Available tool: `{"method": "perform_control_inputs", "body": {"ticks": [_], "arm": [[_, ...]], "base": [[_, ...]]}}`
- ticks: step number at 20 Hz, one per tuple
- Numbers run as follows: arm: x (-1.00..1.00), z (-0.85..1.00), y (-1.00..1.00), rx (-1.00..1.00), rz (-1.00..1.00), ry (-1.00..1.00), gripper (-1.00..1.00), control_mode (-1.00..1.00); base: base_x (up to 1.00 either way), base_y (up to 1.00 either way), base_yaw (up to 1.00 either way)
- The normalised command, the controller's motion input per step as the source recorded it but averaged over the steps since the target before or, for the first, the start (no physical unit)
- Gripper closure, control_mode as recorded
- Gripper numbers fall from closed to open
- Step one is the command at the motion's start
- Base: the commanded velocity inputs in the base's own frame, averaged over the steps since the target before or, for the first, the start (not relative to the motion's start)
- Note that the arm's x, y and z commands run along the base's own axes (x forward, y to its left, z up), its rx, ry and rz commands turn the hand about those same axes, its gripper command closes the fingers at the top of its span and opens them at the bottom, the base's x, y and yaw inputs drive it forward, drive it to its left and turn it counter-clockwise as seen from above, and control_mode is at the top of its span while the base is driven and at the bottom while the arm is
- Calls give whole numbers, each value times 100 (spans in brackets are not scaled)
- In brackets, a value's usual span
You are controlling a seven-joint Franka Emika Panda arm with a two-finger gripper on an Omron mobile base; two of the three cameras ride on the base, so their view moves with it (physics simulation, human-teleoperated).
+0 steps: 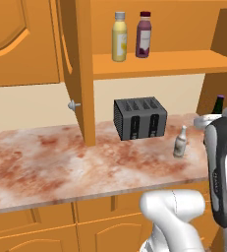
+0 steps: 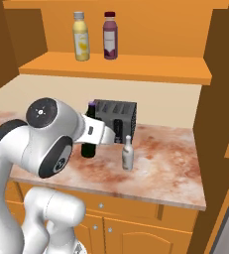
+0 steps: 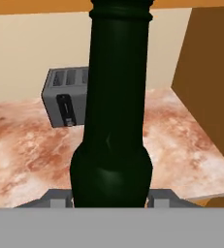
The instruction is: Sort all alcoholic drinks to one cabinet, and non-alcoholic drinks to the other.
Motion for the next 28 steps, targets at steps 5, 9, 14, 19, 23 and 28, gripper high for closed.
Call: {"method": "perform_control_inputs", "body": {"ticks": [5, 9, 14, 19, 23, 28], "arm": [[-44, 0, 24, 5, 3, -1, 100, -100], [0, 0, 0, 0, 0, 0, 100, 100], [0, 0, 0, 0, 0, 0, 100, 100], [0, 0, 0, 0, 0, 0, 100, 100], [0, 0, 0, 0, 0, 0, 100, 100], [0, 0, 0, 0, 0, 0, 100, 100]], "base": [[0, 0, 0], [-61, 33, 1], [-97, 10, 39], [-78, 2, 62], [-61, 13, 65], [-26, 28, 63]]}}
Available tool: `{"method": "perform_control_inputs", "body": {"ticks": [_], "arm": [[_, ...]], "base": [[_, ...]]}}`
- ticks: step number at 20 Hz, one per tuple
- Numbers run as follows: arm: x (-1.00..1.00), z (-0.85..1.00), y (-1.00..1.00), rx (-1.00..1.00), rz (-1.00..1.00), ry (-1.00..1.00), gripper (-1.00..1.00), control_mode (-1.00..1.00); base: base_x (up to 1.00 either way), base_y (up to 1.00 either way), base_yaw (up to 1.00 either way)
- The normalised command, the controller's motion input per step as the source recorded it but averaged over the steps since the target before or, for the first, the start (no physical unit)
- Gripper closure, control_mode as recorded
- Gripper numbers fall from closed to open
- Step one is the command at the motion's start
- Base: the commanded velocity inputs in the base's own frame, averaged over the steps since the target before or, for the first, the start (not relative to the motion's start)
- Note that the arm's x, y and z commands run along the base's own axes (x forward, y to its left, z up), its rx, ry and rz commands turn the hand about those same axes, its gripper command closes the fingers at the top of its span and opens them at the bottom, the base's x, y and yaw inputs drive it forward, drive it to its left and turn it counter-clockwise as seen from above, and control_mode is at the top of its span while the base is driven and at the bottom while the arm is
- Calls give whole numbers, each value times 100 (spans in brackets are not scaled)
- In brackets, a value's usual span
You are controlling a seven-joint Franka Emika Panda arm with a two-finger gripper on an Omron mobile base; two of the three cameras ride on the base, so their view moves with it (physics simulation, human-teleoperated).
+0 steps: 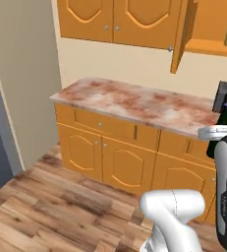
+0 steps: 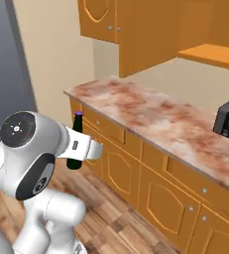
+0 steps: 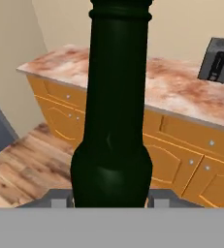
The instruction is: Sort all alcoholic drinks to one cabinet, and non-alcoholic drinks to the other.
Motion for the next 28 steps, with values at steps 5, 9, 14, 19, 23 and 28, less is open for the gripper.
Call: {"method": "perform_control_inputs", "body": {"ticks": [5, 9, 14, 19, 23, 28], "arm": [[0, 0, 0, 0, 0, 0, 100, 100], [0, 0, 0, 0, 0, 0, 100, 100], [0, 0, 0, 0, 0, 0, 100, 100], [0, 0, 0, 0, 0, 0, 100, 100], [0, 0, 0, 0, 0, 0, 100, 100], [0, 0, 0, 0, 0, 0, 100, 100]], "base": [[0, 7, 64], [0, 0, 76], [0, 0, 85], [0, 4, 93], [0, 1, 95], [0, 0, 94]]}}
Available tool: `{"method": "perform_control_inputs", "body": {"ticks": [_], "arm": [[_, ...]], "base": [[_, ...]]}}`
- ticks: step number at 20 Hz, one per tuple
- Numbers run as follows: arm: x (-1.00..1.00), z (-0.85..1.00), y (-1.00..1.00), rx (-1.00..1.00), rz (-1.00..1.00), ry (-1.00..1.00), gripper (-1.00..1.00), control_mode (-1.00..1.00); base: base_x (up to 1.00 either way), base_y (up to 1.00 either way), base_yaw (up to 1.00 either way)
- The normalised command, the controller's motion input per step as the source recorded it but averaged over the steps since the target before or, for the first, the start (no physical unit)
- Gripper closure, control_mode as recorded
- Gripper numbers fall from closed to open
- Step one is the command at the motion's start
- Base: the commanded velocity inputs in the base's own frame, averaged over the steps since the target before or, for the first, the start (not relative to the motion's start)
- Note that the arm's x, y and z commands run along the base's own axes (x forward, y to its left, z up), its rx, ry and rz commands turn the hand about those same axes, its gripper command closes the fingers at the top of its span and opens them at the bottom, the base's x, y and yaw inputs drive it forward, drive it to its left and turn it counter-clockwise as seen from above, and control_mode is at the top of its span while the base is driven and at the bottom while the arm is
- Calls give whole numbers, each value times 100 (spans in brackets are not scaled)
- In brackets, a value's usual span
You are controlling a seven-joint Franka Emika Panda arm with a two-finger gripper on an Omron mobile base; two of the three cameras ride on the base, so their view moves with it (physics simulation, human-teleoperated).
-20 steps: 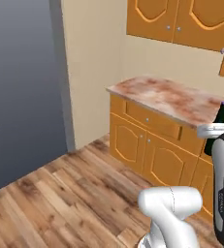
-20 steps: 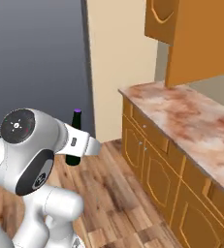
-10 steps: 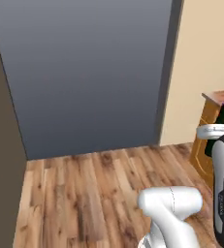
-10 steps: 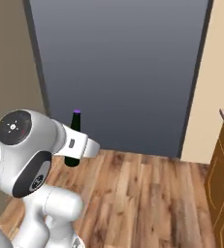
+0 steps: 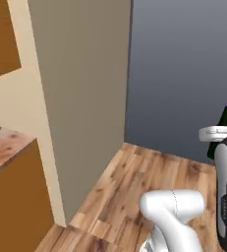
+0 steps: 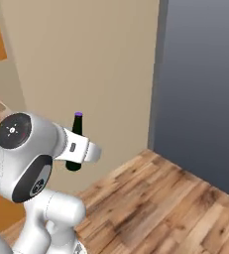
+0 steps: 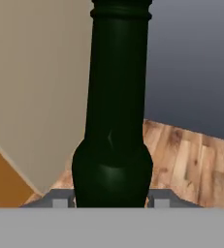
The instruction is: Sort all alcoholic drinks to one cabinet, and non-alcoholic drinks to the other.
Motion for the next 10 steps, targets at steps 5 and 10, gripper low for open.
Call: {"method": "perform_control_inputs", "body": {"ticks": [5, 10], "arm": [[0, 0, 0, 0, 0, 0, 100, 100], [0, 0, 0, 0, 0, 0, 100, 100]], "base": [[-15, 0, 87], [-32, 0, 78]]}}
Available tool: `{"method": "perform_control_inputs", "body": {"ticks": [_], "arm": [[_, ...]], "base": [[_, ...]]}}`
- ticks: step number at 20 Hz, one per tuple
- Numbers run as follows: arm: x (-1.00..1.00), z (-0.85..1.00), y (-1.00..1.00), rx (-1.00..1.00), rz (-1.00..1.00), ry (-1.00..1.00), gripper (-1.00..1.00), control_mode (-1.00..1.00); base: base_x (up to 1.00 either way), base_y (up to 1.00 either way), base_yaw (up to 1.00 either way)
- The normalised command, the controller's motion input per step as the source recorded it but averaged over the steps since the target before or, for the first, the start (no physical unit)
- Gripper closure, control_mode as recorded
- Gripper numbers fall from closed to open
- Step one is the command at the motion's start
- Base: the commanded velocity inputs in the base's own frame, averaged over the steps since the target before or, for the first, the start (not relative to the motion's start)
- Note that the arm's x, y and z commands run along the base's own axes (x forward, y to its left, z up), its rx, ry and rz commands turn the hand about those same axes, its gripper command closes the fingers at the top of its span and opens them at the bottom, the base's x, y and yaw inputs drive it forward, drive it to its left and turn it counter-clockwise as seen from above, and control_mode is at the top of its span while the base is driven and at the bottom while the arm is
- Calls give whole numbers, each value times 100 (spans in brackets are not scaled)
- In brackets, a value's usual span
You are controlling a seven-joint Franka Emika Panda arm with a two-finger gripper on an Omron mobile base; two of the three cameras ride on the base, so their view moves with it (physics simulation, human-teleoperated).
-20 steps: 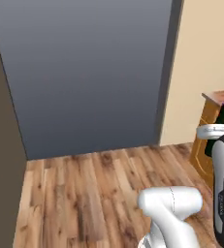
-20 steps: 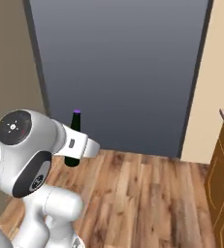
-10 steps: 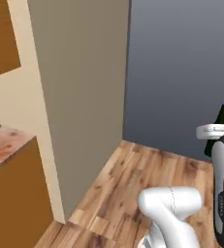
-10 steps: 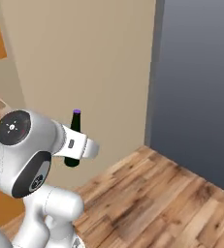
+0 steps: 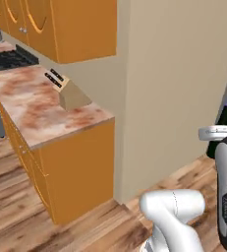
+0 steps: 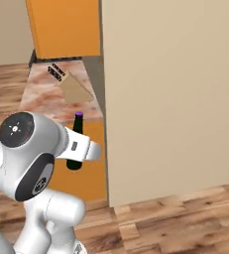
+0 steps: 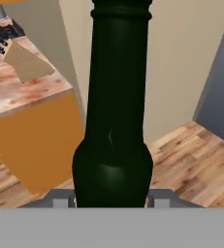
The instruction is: Sort all alcoholic drinks to one cabinet, and non-alcoholic drinks to the other.
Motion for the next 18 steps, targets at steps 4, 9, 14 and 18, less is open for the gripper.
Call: {"method": "perform_control_inputs", "body": {"ticks": [4, 9, 14, 18], "arm": [[0, 0, 0, 0, 0, 0, 100, 100], [0, 0, 0, 0, 0, 0, 100, 100], [0, 0, 0, 0, 0, 0, 100, 100], [0, 0, 0, 0, 0, 0, 100, 100]], "base": [[-23, 6, 61], [-19, 47, 33], [-3, 71, 32], [0, 74, 28]]}}
